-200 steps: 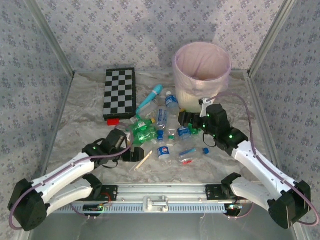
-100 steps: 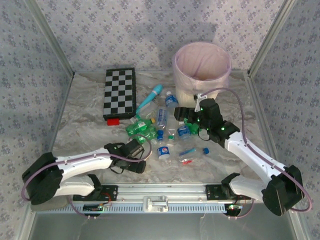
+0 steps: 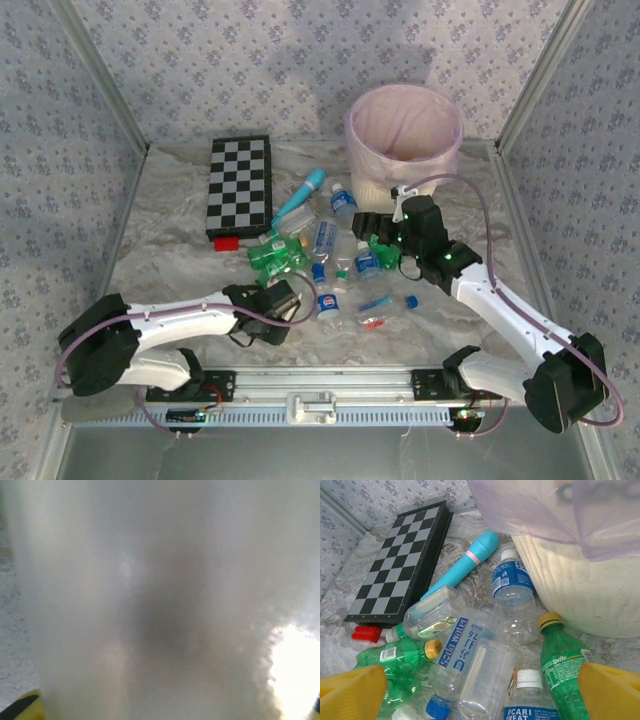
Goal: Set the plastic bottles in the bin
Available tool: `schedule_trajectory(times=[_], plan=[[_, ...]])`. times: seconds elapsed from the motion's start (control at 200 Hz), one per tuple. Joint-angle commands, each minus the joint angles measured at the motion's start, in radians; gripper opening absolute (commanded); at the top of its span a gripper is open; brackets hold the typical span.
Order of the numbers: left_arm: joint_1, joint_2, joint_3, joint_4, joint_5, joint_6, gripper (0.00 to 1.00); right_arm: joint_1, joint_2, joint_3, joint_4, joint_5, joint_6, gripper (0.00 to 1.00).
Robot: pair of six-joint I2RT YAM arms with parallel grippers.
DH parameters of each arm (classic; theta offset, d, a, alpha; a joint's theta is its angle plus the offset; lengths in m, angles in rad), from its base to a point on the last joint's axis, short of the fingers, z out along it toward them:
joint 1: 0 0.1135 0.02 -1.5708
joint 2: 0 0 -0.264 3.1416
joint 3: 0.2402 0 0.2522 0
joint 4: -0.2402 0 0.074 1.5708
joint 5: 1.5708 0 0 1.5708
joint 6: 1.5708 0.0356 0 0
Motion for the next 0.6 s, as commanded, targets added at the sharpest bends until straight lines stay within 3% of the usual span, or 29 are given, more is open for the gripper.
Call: schedule_trajectory(times=[0.0, 0.17, 0.31, 0.595], plan=[[-0.007, -0.094, 0.023, -0.039, -0.04, -0.012, 0.41, -0.009, 0.014, 0.015, 0.033, 0.006, -0.012, 1.0], [-0.007, -0.247, 0.032, 0.0, -0.029, 0.008, 0.39, -0.019, 0.072, 0.027, 0.09, -0.066, 0.007, 1.0], [-0.004, -0.32, 0.056, 0.09, -0.092, 0.002, 0.39, -0.022, 0.138, 0.075, 0.125, -0.142, 0.016, 1.0], [0.114, -0.247, 0.027, 0.561, -0.196, -0.029, 0.35, -0.009, 0.253, 0.149, 0.218, -0.289, 0.059, 1.0]])
